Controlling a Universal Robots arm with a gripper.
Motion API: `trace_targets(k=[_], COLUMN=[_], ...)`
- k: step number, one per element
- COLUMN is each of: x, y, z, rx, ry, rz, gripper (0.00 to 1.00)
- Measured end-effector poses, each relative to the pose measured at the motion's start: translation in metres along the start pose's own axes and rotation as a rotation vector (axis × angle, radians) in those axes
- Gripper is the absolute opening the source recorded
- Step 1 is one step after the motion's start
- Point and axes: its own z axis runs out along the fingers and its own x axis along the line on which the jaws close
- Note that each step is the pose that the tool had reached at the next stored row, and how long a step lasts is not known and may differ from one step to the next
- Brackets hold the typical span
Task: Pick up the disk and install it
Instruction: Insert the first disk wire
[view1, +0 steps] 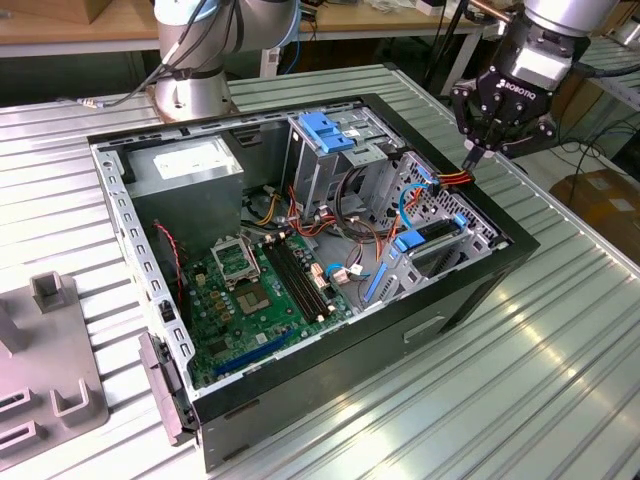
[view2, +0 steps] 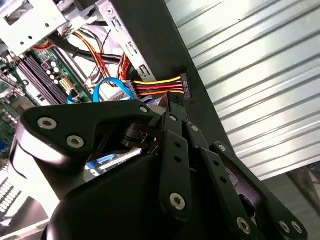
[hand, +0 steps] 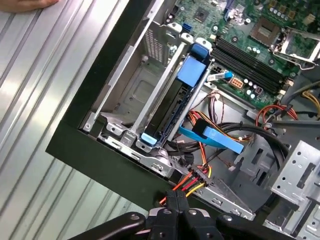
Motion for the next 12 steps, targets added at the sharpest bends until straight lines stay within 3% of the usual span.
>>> trace_targets(k=[12], x=[0.0019], y=[-0.0033], z=[0.0024], rx=[0.0052], ry=[0.0], rz=[-0.229], gripper=[0.1])
